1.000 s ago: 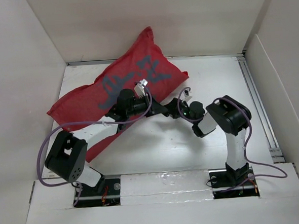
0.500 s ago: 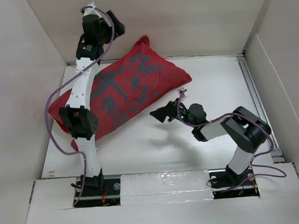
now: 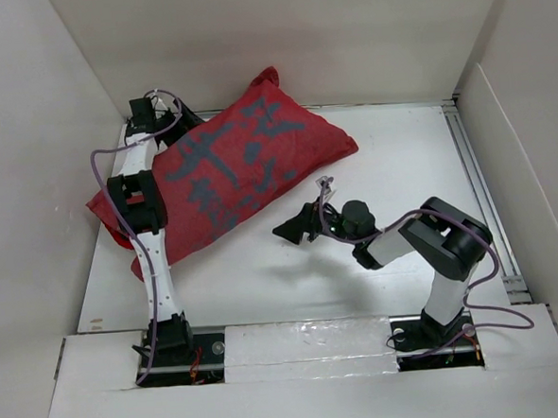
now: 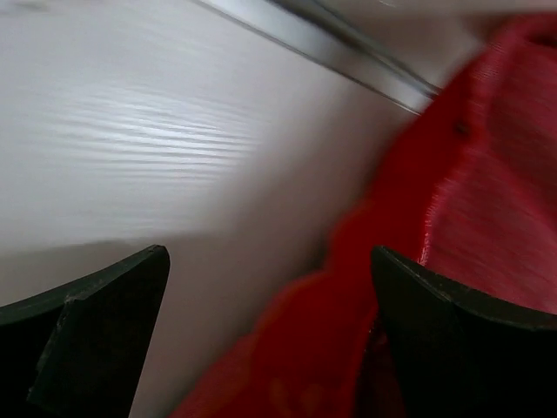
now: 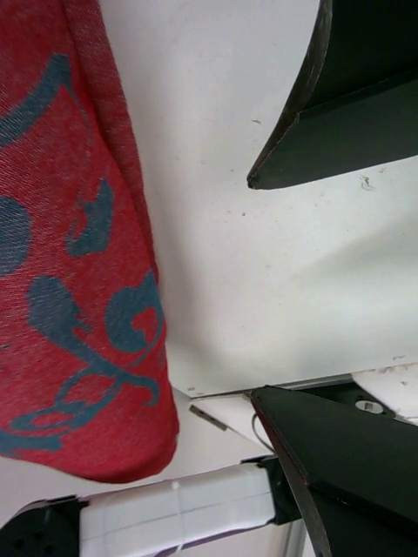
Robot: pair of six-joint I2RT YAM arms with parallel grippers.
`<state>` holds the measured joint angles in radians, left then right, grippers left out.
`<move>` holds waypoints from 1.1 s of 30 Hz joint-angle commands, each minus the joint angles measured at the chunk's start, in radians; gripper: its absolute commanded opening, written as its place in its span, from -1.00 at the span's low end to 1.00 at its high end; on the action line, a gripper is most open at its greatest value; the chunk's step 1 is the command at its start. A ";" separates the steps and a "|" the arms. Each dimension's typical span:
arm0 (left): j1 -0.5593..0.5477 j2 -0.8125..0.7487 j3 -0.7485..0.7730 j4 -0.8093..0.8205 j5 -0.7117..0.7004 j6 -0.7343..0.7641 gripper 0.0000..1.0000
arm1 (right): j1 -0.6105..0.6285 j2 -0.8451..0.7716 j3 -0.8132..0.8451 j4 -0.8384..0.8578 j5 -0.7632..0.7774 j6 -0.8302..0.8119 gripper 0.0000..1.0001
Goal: Put the pillow into the pillowcase
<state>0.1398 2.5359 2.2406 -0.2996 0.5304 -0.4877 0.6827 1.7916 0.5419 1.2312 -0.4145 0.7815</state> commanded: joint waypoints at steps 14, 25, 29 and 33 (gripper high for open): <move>-0.043 -0.166 -0.505 1.461 0.729 -0.956 0.98 | -0.002 0.077 0.084 -0.022 -0.044 -0.007 1.00; -0.157 -0.268 -0.642 1.834 0.727 -1.196 0.98 | -0.040 0.046 0.193 -0.147 -0.035 -0.070 1.00; -0.204 -0.301 -0.665 1.875 0.737 -1.238 0.76 | -0.064 0.037 0.243 -0.209 -0.046 -0.073 1.00; -0.252 -0.376 -0.651 1.811 0.756 -1.182 0.18 | -0.103 0.046 0.312 -0.276 -0.046 -0.097 1.00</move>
<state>-0.0364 2.3112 1.5806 1.2392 1.2068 -1.7054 0.6041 1.8675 0.7475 0.9226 -0.4667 0.7292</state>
